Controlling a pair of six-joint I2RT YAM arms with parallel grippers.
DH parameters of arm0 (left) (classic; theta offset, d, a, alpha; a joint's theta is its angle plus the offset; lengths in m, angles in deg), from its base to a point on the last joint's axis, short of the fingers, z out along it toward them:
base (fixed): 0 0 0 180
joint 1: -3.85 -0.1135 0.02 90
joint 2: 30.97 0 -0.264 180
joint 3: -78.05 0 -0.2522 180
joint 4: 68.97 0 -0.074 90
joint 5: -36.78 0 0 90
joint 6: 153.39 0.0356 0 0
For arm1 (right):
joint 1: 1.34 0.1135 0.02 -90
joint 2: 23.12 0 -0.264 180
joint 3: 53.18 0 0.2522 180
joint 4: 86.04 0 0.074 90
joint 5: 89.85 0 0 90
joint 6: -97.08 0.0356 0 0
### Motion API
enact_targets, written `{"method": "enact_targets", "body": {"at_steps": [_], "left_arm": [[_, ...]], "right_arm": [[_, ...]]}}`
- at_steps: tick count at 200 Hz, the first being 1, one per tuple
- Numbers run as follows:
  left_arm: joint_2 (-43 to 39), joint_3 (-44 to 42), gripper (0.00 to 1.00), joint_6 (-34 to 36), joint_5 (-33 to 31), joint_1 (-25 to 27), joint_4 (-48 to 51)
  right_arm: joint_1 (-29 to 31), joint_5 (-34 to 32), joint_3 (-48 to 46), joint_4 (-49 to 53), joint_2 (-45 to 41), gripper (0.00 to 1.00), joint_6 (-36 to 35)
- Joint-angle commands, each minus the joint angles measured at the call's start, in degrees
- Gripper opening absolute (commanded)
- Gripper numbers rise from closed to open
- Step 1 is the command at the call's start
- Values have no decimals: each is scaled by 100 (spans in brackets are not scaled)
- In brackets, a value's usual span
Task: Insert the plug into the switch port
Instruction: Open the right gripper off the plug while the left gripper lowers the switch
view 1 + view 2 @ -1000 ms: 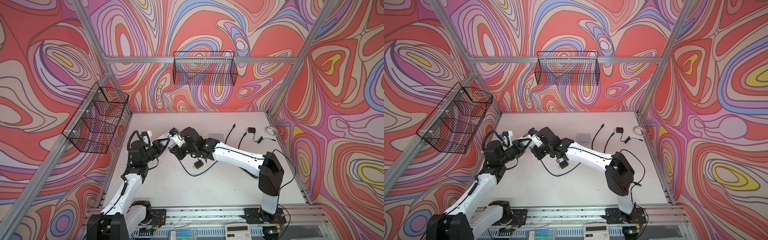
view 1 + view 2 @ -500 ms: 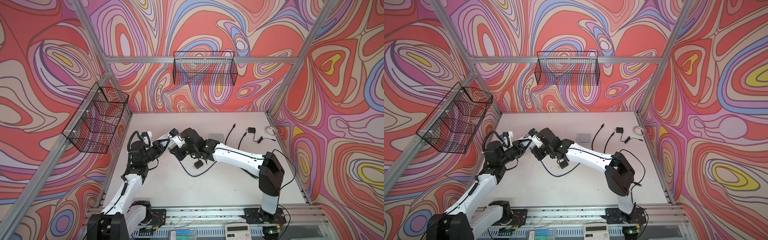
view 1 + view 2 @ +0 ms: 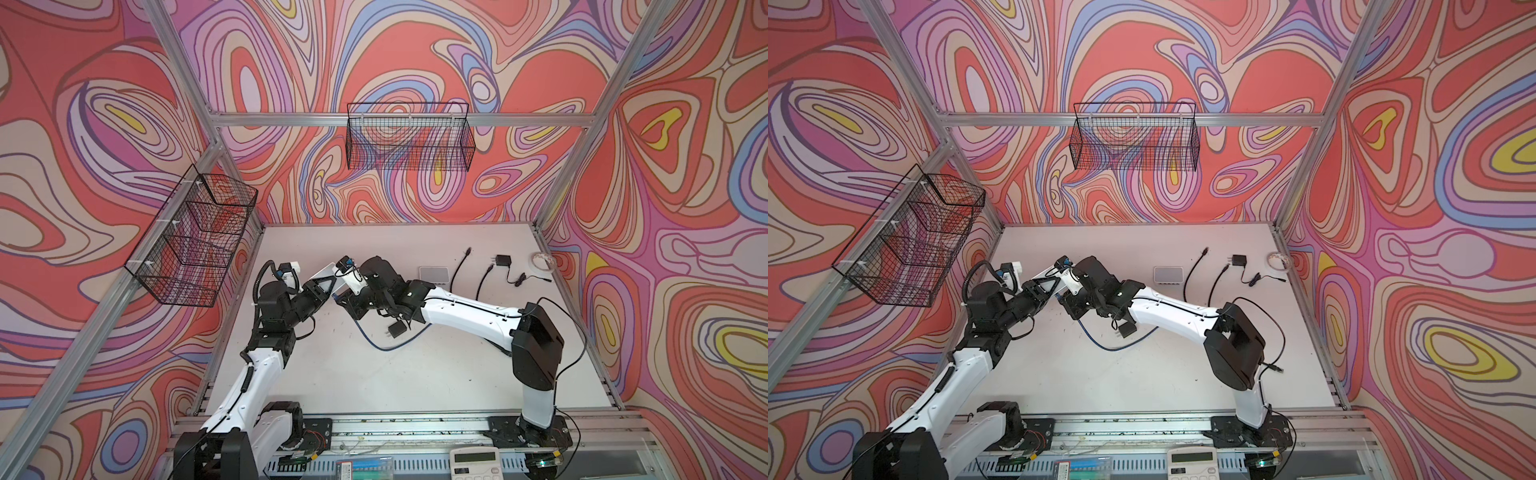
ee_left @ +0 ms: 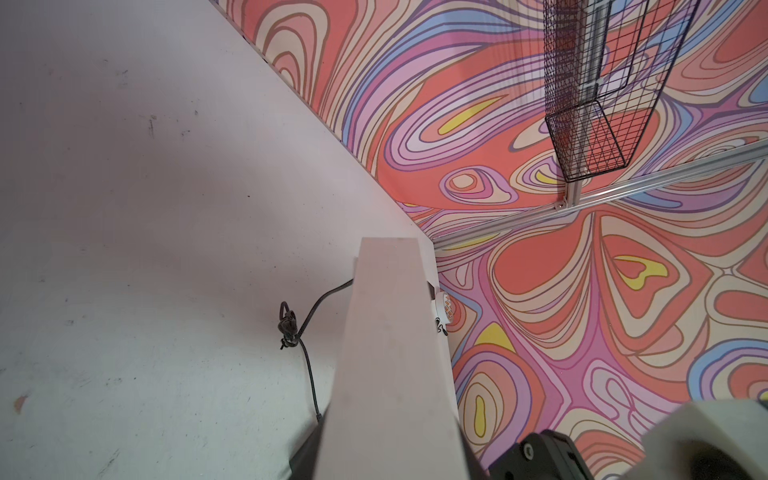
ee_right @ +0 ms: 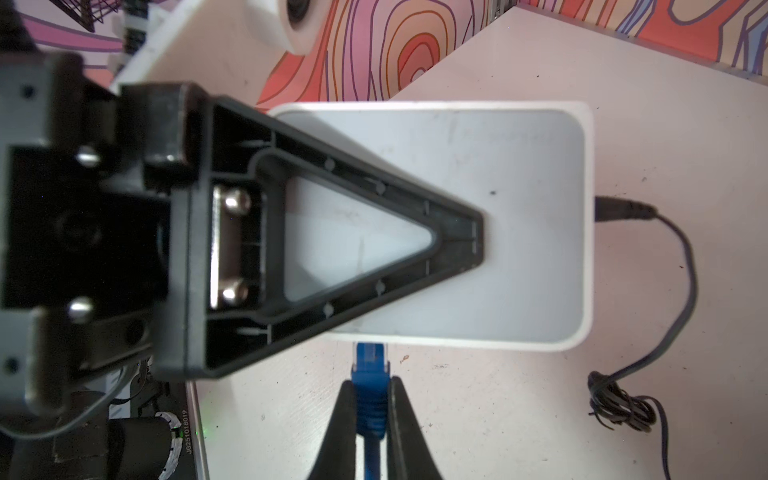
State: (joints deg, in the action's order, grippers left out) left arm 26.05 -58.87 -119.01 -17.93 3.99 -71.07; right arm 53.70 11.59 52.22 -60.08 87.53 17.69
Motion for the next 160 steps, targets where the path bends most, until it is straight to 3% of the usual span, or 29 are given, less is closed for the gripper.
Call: {"method": "enact_targets", "body": {"at_steps": [1, 73, 126, 160], "left_arm": [[-121, -232, 0, 174, 2154, 439, 1755], [103, -359, 0, 46, 2108, 478, 1423], [681, -41, 0, 241, 1299, 469, 1072], [1412, 371, 0, 150, 1199, 469, 360]], "right_arm": [[-380, -1371, 555, -3273, 123, 0, -59], [-398, -1248, 1080, -3106, 419, 0, 7], [-401, -1016, 433, -2954, 284, 0, 64], [-405, -1093, 57, -2696, 135, 15, -31]]}}
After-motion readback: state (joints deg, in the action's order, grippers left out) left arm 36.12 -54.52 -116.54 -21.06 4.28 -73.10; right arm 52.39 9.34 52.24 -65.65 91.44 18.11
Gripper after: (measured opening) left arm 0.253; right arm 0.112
